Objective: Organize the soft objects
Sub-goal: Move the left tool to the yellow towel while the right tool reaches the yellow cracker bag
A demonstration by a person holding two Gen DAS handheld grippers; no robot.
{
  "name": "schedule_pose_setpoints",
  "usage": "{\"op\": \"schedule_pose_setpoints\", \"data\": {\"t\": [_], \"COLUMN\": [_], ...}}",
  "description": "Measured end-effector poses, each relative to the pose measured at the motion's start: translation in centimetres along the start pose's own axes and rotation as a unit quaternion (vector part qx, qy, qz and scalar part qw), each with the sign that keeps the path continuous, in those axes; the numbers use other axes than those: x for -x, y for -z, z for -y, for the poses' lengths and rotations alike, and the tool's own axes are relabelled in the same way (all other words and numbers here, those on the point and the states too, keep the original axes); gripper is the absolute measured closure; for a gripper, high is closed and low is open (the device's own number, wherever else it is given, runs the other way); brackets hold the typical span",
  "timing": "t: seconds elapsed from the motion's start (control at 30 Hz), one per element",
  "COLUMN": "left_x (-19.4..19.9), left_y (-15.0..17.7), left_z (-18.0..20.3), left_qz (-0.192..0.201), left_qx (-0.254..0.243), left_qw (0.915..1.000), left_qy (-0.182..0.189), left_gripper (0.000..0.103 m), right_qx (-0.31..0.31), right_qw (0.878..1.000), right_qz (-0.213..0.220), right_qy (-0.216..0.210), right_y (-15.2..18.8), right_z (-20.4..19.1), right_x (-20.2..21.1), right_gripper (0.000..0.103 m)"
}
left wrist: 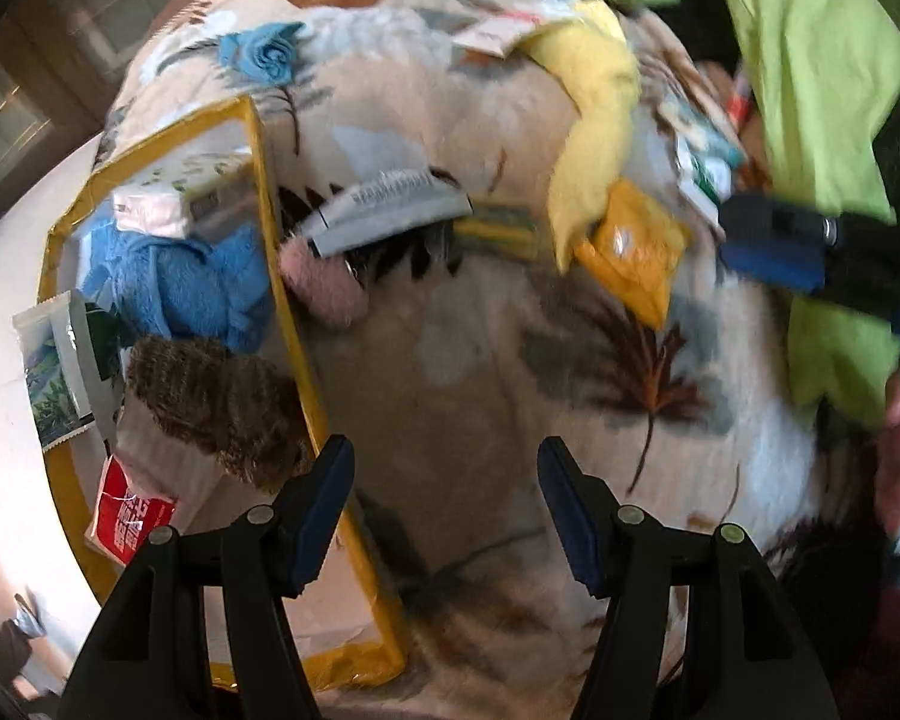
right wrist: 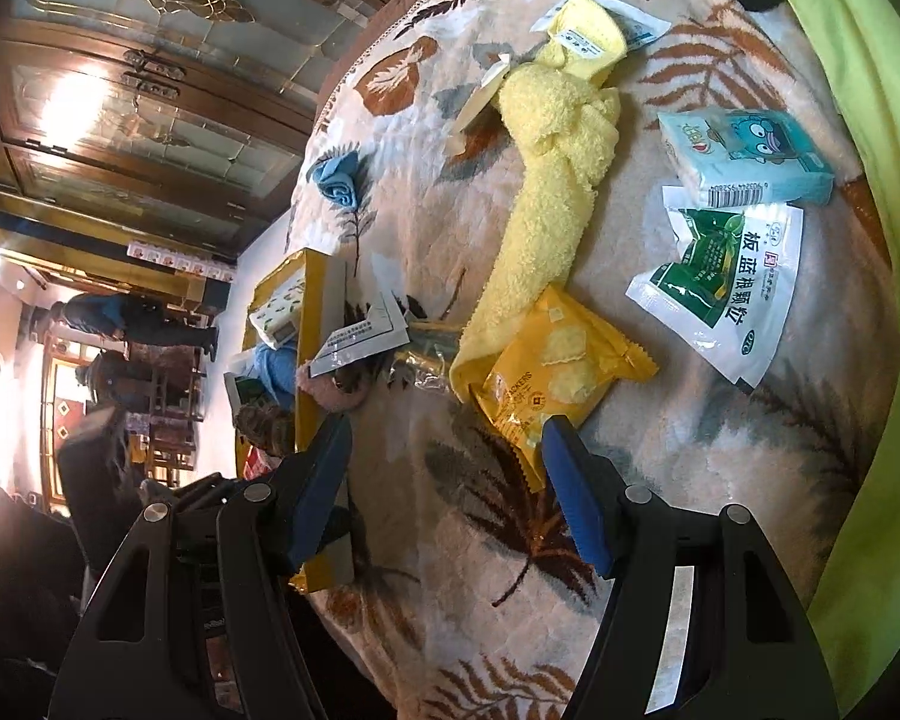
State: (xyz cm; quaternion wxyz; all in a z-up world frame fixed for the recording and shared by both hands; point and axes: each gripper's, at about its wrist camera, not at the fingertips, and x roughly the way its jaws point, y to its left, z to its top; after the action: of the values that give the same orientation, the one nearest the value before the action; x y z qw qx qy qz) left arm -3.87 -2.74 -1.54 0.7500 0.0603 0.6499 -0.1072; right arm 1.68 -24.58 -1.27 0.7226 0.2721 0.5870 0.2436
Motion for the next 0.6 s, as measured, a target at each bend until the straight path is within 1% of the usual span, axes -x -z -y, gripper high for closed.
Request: {"op": "schedule_pose_setpoints", "data": {"t": [0.03,0.1,0.17,0.2,0.23,0.27,0.3,0.33,0.4,0.43,0.47,0.57,0.6], "left_x": [0.1,0.3,0.1,0.0,0.0,0.3,0.4,0.4,0.1,-0.1,-0.1,0.1,0.2], "left_y": [0.2,0.3,0.5,0.6,0.7,0.7,0.7,0.9,1.1,1.3,1.4,1.3,1.3], "left_z": [-0.1,-0.3,-0.9,-1.2,-1.5,-1.7,-1.8,-2.1,-2.9,-3.2,-3.3,-2.9,-2.8], "left_qz": [-0.004,-0.007,-0.018,-0.026,-0.021,-0.01,-0.006,-0.006,-0.022,-0.028,-0.026,-0.022,-0.024], "left_qx": [-0.009,-0.008,0.003,0.016,0.025,0.021,0.016,0.02,0.036,0.044,0.046,0.051,0.052], "left_qw": [0.9999,0.9997,0.9982,0.9977,0.997,0.9969,0.9972,0.9958,0.9905,0.9905,0.991,0.9906,0.9906], "left_qy": [0.005,0.022,0.057,0.061,0.07,0.076,0.073,0.089,0.131,0.128,0.123,0.125,0.124], "left_gripper": [0.039,0.039,0.039,0.039,0.039,0.039,0.039,0.039,0.039,0.039,0.039,0.039,0.036], "right_qx": [0.001,0.003,0.003,0.002,0.002,0.002,0.003,0.003,0.004,0.005,0.005,0.007,0.008], "right_qw": [1.0,1.0,1.0,1.0,1.0,1.0,1.0,1.0,1.0,1.0,1.0,1.0,1.0], "right_qz": [-0.001,0.0,0.001,0.0,-0.001,-0.002,-0.003,-0.003,-0.003,-0.003,-0.004,-0.005,-0.006], "right_qy": [-0.001,-0.002,-0.002,-0.002,-0.003,-0.004,-0.003,-0.003,-0.004,-0.005,-0.005,-0.005,-0.005], "right_y": [0.0,0.1,0.1,0.1,0.1,0.1,0.2,0.1,0.2,0.1,0.1,0.1,0.2], "right_z": [-0.1,-0.2,-0.3,-0.3,-0.3,-0.3,-0.4,-0.4,-0.5,-0.5,-0.5,-0.7,-0.8], "right_x": [0.0,0.1,0.1,0.0,0.0,0.0,0.0,-0.1,-0.1,-0.2,-0.2,-0.4,-0.4], "right_gripper": [0.036,0.036,0.036,0.036,0.036,0.036,0.036,0.036,0.036,0.036,0.036,0.036,0.036]}}
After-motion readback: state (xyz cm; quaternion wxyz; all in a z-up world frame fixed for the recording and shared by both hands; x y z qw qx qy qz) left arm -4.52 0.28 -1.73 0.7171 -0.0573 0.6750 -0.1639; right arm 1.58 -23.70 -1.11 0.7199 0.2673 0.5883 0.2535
